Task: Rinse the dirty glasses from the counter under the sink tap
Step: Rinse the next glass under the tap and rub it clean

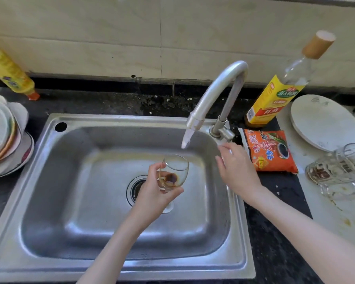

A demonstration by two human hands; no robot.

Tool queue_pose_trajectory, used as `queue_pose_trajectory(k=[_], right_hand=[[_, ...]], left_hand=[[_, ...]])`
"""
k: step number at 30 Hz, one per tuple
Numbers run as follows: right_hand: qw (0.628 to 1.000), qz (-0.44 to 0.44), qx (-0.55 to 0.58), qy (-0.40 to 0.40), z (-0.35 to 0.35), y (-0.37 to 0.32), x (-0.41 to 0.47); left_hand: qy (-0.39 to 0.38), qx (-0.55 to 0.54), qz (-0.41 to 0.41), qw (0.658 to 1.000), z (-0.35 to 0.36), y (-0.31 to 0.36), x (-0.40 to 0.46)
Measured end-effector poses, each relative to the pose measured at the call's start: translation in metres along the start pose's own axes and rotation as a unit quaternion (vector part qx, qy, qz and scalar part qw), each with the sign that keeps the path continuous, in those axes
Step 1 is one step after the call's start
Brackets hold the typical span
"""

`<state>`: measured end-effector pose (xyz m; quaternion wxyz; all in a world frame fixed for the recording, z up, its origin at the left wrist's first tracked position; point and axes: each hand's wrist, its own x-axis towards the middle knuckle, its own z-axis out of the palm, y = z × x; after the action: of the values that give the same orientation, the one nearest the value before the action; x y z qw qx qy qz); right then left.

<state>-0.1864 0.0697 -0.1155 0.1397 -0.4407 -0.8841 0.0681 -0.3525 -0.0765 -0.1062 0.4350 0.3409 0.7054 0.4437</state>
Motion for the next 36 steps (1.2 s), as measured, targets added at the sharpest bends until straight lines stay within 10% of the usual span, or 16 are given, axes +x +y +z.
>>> queue_pose_trajectory(k=[18,27,36], right_hand=[[0.987,-0.029,-0.159,0.0,0.013,0.0,-0.004],[0.985,-0.037,-0.166,0.018,0.015,0.002,-0.003],[0.979,-0.042,-0.198,0.026,0.015,0.001,-0.002]], left_hand=[[-0.033,0.066,-0.122,0.99,-0.002,-0.01,-0.024],[-0.102,-0.087,-0.32,0.938,-0.009,-0.004,-0.032],[-0.11,-0.124,-0.339,0.926,-0.009,-0.002,-0.03]])
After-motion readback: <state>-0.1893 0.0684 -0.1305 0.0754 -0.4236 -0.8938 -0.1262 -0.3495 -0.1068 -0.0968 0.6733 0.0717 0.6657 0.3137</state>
